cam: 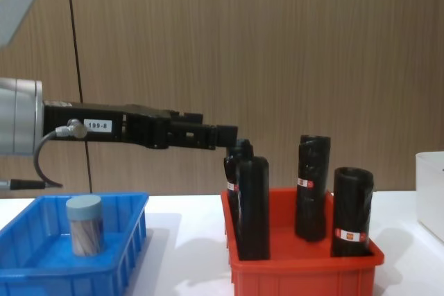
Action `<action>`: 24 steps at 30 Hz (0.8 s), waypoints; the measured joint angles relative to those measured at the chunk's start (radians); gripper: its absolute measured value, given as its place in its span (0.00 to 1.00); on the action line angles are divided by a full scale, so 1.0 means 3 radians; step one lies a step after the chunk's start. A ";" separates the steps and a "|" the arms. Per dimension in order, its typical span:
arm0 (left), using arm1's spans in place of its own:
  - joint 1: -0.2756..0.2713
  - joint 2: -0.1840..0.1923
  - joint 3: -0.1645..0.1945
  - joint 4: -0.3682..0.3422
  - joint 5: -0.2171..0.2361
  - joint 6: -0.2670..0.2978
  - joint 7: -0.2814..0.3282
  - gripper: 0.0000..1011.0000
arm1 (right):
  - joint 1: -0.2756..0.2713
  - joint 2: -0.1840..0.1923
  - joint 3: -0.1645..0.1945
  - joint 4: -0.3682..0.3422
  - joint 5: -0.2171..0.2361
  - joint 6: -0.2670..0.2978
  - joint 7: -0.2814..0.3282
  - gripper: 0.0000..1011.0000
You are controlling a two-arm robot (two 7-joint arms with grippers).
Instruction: Pick the cotton swabs from the blue box and place them into the white box.
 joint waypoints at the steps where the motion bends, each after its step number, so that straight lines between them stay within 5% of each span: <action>1: 0.0000 0.0000 0.0000 0.0000 0.0000 0.0000 0.0000 0.99 | 0.0023 -0.0002 0.0001 0.0058 -0.0018 0.0012 -0.0007 0.63; 12: 0.0000 0.0000 0.0000 0.0000 0.0000 0.0000 0.0000 0.99 | 0.0130 -0.0018 0.0000 0.0310 -0.0100 0.0056 -0.0014 0.64; 24: 0.0000 0.0000 0.0000 0.0000 0.0000 0.0000 0.0000 0.99 | 0.0185 -0.0027 0.0000 0.0440 -0.0134 0.0056 -0.0016 0.98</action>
